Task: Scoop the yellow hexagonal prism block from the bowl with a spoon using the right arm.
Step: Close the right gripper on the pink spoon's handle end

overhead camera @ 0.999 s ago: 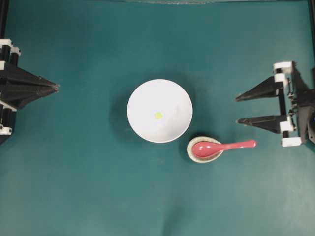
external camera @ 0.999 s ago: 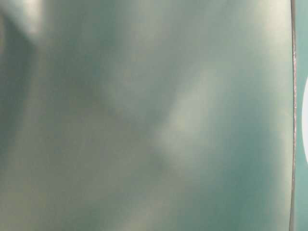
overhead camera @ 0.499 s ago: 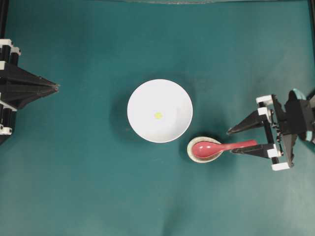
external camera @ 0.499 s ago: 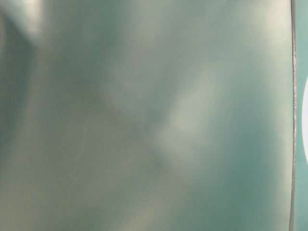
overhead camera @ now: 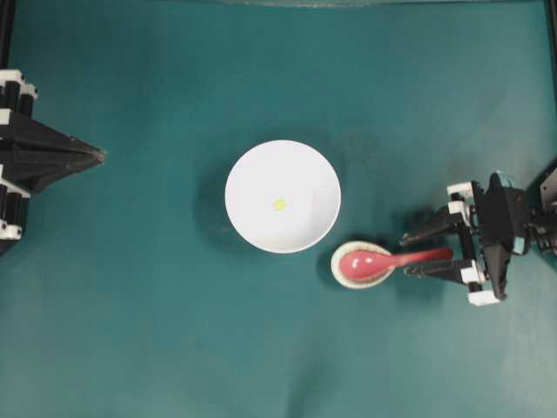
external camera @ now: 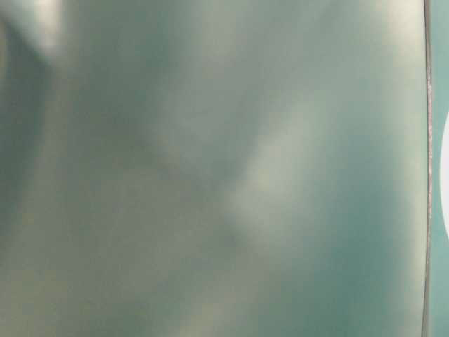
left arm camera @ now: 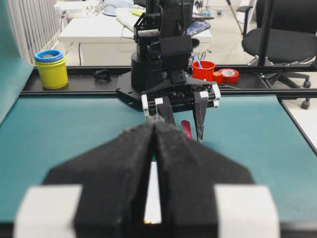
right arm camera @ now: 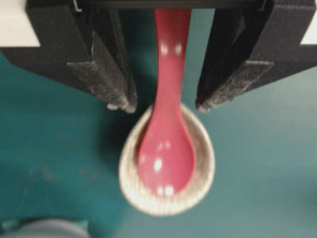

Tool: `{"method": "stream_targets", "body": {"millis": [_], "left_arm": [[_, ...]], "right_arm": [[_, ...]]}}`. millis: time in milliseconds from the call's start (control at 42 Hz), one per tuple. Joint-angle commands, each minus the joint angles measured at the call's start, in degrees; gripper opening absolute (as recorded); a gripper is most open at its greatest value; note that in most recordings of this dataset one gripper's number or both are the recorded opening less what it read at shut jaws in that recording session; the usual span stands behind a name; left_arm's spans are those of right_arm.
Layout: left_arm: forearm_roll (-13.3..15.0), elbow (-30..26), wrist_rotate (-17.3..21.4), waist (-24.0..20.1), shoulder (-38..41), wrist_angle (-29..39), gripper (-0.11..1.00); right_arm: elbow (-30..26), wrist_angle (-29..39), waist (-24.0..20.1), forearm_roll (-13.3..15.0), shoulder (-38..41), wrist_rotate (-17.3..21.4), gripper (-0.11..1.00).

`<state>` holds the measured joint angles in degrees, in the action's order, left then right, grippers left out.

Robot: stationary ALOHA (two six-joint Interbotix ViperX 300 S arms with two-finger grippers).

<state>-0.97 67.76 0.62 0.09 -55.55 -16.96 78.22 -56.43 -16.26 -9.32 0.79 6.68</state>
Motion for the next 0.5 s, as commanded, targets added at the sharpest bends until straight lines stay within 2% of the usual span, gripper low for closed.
{"method": "stream_targets", "body": {"millis": [0, 476], "left_arm": [[-0.09, -1.23, 0.09, 0.09, 0.26, -0.18, 0.00], [-0.18, -1.14, 0.09, 0.09, 0.70, -0.18, 0.00]], "right_arm": [[-0.44, -1.49, -0.44, 0.00, 1.32, 0.00, 0.57], [-0.62, -1.85, -0.44, 0.35, 2.02, -0.09, 0.52]]}}
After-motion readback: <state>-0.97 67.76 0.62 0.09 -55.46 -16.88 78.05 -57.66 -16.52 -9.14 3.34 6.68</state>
